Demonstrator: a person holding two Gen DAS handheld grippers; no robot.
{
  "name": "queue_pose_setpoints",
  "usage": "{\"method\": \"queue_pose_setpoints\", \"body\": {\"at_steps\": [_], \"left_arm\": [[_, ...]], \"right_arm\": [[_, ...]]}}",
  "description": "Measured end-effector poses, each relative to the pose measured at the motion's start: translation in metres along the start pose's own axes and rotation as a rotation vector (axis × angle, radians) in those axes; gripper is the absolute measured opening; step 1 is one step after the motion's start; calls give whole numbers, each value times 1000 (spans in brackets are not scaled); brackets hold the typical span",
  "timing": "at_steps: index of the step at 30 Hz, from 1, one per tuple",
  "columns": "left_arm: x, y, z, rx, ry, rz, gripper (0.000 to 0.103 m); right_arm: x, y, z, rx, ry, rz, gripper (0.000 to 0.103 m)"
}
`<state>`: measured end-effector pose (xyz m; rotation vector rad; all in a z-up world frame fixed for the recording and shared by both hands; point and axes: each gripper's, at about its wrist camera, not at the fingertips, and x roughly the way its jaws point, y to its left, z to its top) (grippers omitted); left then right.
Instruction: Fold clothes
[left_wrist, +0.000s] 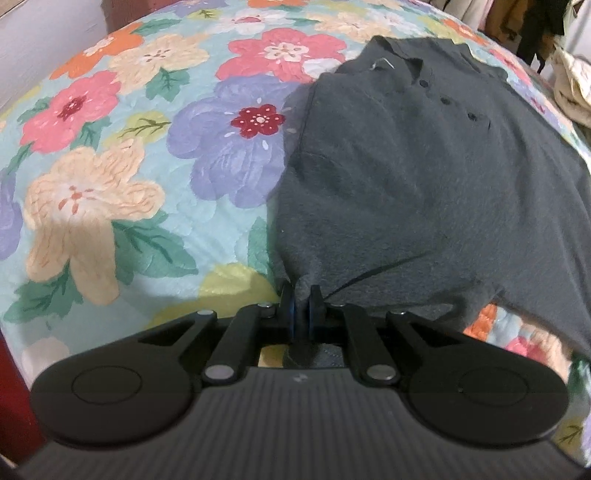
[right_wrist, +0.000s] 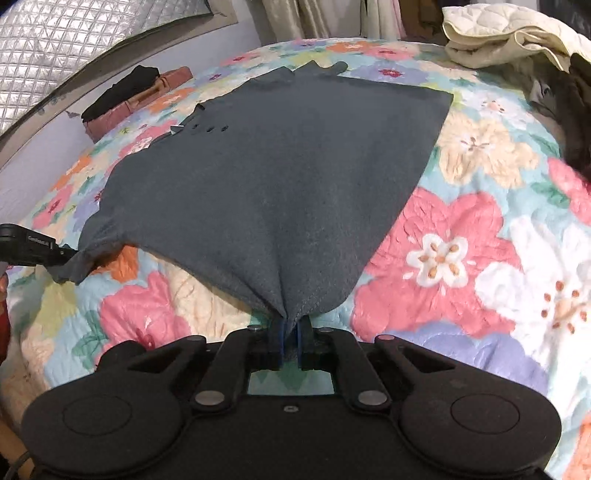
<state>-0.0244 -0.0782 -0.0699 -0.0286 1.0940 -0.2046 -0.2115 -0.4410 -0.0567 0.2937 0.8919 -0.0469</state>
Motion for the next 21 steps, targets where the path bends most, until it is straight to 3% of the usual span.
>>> {"method": "queue_pose_setpoints", "body": {"at_steps": [4, 7, 10, 12, 14, 21], "left_arm": [[-7, 0, 0, -9, 2, 0, 8], [-12, 2, -2, -11, 12, 12, 9], [-20, -1, -4, 0, 8, 24, 12], [-29, -5, -4, 5, 10, 11, 29], [-40, -11, -4, 5, 4, -17, 54], [-76, -39, -9, 100, -45, -63, 77]], "right_arm": [[-1, 0, -3, 16, 10, -28, 12], [-1, -2, -8, 32, 43, -97, 30], [-8, -8, -13, 54, 32, -150, 33], [-17, -13, -13, 107, 13, -129, 36], [-27, -17, -10, 173, -4, -96, 43], [-39, 17, 19, 120, -37, -58, 62]]}}
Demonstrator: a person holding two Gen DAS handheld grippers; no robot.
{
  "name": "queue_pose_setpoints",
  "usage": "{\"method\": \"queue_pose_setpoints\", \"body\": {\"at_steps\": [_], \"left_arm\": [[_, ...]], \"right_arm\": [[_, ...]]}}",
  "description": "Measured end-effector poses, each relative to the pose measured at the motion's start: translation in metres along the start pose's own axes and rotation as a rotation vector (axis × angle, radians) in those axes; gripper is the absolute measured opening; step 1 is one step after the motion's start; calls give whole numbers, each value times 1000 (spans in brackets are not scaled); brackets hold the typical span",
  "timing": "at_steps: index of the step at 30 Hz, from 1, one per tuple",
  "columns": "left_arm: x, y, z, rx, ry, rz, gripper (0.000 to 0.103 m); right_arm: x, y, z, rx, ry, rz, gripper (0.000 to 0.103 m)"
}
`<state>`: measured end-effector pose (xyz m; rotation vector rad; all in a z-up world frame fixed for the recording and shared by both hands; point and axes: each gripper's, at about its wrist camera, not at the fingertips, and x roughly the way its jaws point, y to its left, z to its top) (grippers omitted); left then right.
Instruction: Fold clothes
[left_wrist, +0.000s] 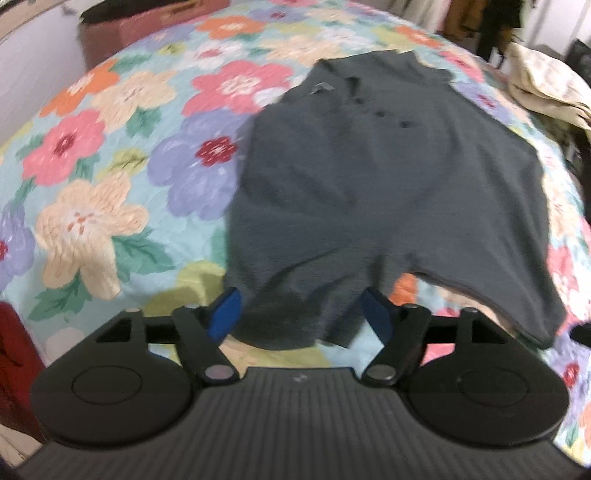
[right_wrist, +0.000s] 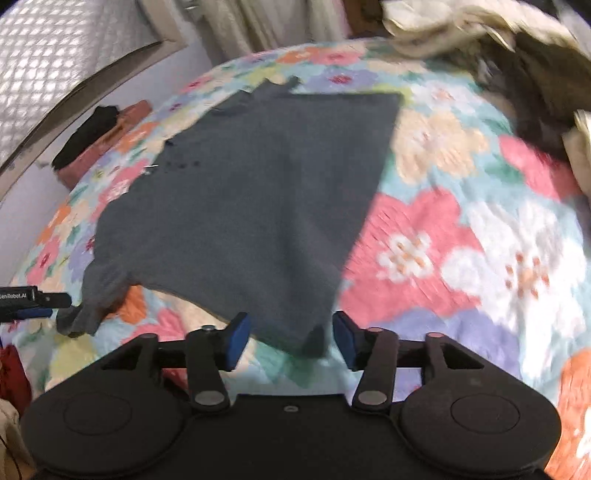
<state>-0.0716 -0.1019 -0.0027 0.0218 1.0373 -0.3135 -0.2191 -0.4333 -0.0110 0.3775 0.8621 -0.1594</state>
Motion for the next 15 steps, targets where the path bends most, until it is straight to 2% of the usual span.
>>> {"method": "queue_pose_setpoints", "body": {"at_steps": [6, 9, 11, 15], "left_arm": [[-18, -22, -2, 69, -30, 3, 82], [-25, -31, -4, 102, -48, 13, 84], [-28, -36, -6, 124, -58, 18, 84], [-33, -42, -9, 140, -60, 1, 85]], "right_arm": [[2, 33, 19, -88, 3, 12, 66], [1, 43, 22, -90, 15, 13, 75], [0, 48, 23, -76, 23, 24, 86], [-1, 54, 22, -66, 56, 37, 87]]}}
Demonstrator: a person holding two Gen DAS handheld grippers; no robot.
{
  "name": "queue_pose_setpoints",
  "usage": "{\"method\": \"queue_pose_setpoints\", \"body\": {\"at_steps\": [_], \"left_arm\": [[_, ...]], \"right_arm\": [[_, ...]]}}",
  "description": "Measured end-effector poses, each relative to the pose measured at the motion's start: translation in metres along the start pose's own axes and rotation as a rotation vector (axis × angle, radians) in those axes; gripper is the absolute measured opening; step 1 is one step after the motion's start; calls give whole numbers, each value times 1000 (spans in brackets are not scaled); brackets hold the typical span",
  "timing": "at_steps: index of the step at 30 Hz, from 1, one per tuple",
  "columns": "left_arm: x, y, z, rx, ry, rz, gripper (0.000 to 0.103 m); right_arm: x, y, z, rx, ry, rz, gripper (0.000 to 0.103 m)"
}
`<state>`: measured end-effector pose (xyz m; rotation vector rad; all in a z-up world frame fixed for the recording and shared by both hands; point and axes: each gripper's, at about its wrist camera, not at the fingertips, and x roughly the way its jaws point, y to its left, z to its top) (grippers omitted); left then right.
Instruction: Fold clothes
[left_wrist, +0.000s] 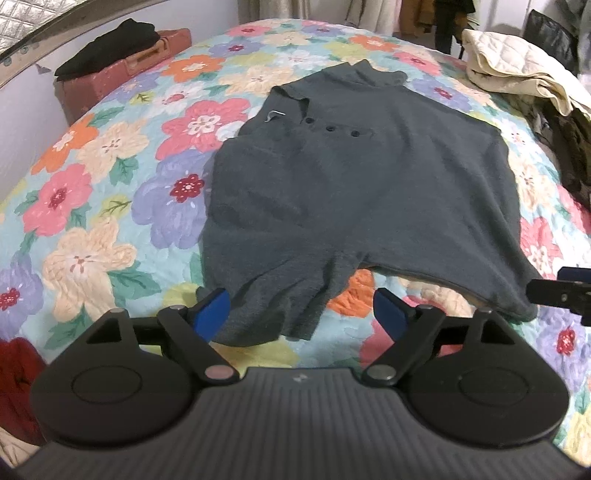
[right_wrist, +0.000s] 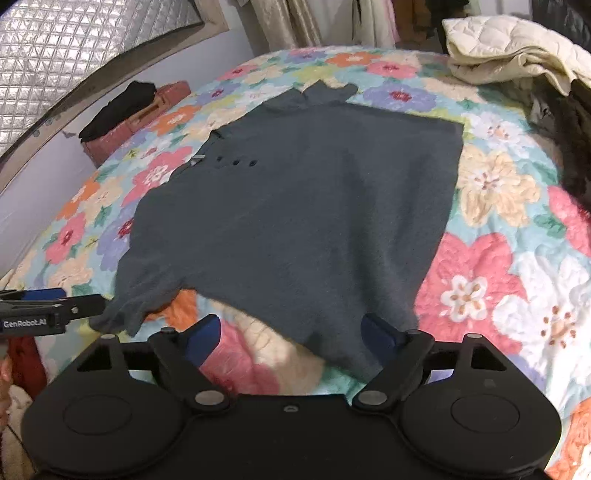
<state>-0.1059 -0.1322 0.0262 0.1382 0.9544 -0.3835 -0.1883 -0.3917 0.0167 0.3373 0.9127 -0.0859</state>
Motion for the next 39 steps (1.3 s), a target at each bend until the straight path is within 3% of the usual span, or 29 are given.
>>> {"method": "queue_pose_setpoints", "body": {"at_steps": [11, 22, 28, 31, 33, 37, 39], "left_arm": [[-11, -17, -5, 55, -3, -18, 99], [-6, -38, -10, 132, 24, -7, 103], [5, -33, -7, 111, -12, -9, 103], [17, -31, -7, 82, -3, -44, 103], [26, -30, -8, 63, 6, -58, 103], [49, -26, -10, 32, 12, -50, 103], [58, -24, -12, 19, 15, -41, 103]], "right_arm": [[-15, 7, -2, -26, -29, -39, 87], [-22, 7, -10, -43, -57, -62, 87], [-23, -36, 2, 6, -164, -112, 87], [-13, -71, 0, 41, -241, -85, 87], [2, -96, 3, 104, -247, -63, 86], [35, -137, 17, 187, -240, -5, 65], [53, -145, 27, 189, -214, 18, 62]]}}
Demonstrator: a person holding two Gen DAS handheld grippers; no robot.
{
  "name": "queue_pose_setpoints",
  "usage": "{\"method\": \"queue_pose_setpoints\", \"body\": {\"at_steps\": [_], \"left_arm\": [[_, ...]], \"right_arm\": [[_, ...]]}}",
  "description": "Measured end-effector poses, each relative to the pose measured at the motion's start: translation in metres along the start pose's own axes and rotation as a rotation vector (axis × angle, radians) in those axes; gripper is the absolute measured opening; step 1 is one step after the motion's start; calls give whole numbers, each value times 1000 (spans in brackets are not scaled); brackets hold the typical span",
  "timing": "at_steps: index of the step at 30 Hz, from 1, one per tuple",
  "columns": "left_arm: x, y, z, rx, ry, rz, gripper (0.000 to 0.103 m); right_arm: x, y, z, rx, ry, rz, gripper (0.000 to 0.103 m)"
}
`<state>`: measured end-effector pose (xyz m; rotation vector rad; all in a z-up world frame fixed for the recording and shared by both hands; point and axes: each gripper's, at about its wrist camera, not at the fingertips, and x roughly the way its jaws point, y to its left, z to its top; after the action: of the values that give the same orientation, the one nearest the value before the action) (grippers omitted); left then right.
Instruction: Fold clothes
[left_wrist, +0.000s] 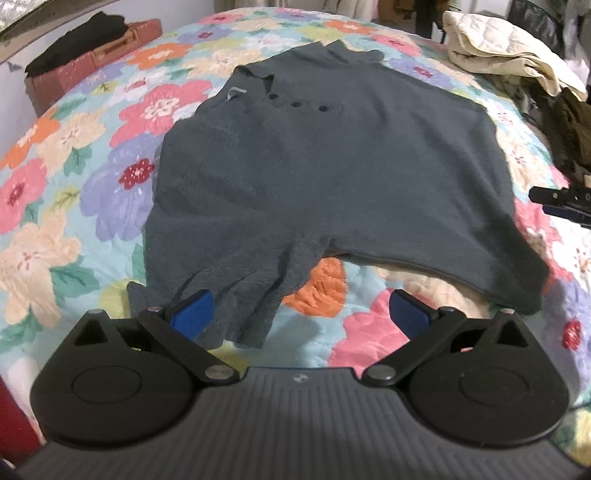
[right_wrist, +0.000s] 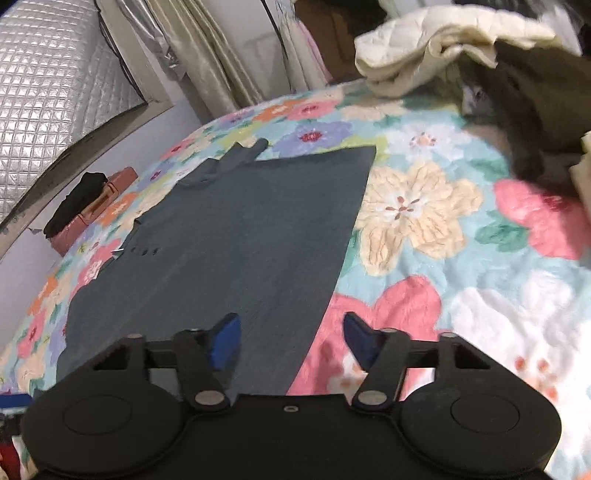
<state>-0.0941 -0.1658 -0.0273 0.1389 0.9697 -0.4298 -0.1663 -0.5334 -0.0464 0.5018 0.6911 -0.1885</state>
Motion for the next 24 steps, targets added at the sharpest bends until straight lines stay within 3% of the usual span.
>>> {"method": "queue_pose_setpoints", "body": {"at_steps": [4, 6, 7, 8, 9, 12, 14, 18, 21, 24], "left_arm": [[13, 11, 0, -40, 4, 19, 103], [18, 17, 1, -59, 11, 33, 103], [20, 19, 2, -69, 13, 37, 103], [21, 22, 2, -80, 16, 38, 103], [22, 25, 3, -90, 18, 38, 103], [26, 31, 5, -107, 23, 41, 103], [33, 32, 6, -101, 33, 42, 103], [43, 31, 7, -86, 54, 49, 103], [42, 33, 5, -88, 52, 42, 103], [40, 33, 5, -91, 51, 37, 103]], "right_arm": [[45, -14, 10, 55, 100, -20, 63], [59, -16, 9, 36, 100, -23, 64], [62, -14, 9, 2, 82, -22, 52], [63, -7, 10, -77, 69, -40, 7], [60, 2, 9, -156, 57, -53, 5], [37, 14, 5, -300, -31, -151, 4], [34, 8, 3, -312, -17, -181, 3], [50, -5, 2, -225, 54, -146, 3], [49, -3, 2, -179, 63, -120, 13], [43, -6, 9, -116, 58, -73, 38]]}}
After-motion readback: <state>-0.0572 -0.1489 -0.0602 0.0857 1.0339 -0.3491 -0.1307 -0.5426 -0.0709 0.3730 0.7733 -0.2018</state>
